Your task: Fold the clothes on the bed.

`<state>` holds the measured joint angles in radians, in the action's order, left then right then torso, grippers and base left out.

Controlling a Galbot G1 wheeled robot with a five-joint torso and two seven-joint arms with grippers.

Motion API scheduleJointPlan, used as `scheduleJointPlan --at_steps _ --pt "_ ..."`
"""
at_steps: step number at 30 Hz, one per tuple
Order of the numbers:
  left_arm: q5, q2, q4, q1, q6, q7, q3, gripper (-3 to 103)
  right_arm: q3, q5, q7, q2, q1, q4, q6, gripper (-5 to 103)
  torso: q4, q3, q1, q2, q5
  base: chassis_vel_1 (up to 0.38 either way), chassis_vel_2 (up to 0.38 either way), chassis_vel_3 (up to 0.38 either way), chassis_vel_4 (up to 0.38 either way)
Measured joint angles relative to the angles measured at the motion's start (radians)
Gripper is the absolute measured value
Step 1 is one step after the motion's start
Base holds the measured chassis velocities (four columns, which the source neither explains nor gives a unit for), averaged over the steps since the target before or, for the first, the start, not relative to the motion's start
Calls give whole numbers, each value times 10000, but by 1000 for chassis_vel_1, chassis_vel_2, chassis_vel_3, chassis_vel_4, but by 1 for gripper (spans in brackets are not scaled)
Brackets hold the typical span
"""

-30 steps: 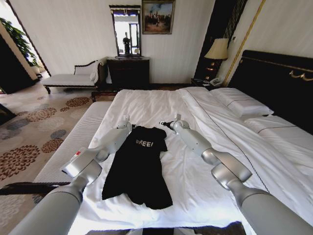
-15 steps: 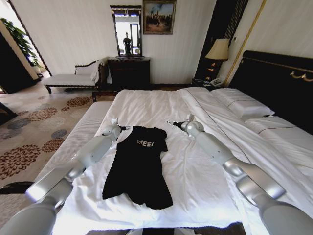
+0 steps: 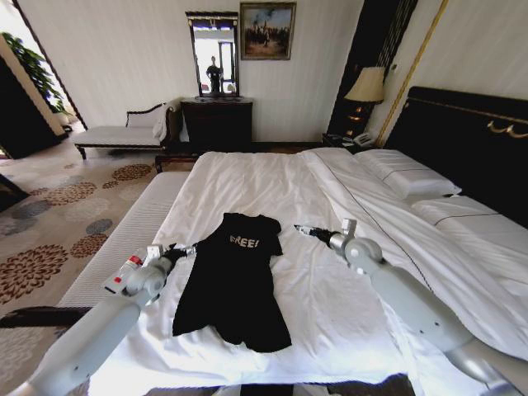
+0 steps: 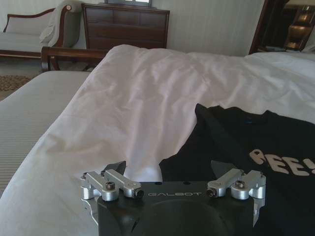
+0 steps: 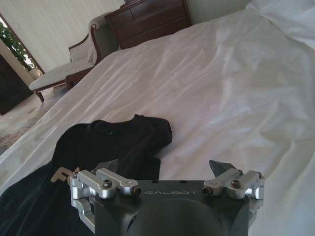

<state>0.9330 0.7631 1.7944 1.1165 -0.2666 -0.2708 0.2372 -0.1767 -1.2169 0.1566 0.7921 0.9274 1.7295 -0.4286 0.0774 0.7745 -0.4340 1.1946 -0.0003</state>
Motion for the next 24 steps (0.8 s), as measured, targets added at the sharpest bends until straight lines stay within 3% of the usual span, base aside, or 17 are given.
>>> scheduleJointPlan --at_steps 6,10,16,24 --pt "-575 179 802 1542 195 388 1035 98 -1686 435 -93 389 2116 1109 4 100 -3 -2 2 1 -2 0 0 0 0" --pt "-1088 687 1252 3048 410 778 1842 98 -2971 811 -397 853 4129 1867 50 100 -2 0 1 -1 -1 0 0 0 0" --pt "-1548 1576 1715 4533 807 1213 2811 97 -3679 1800 -1013 1444 5999 2610 287 100 -2 0 1 -1 -2 0 0 0 0" --pt "-1509 1951 2274 5849 1038 1631 3446 96 -4025 1879 -1254 1860 7472 3671 393 100 -2 1 -1 -2 -5 0 0 0 0"
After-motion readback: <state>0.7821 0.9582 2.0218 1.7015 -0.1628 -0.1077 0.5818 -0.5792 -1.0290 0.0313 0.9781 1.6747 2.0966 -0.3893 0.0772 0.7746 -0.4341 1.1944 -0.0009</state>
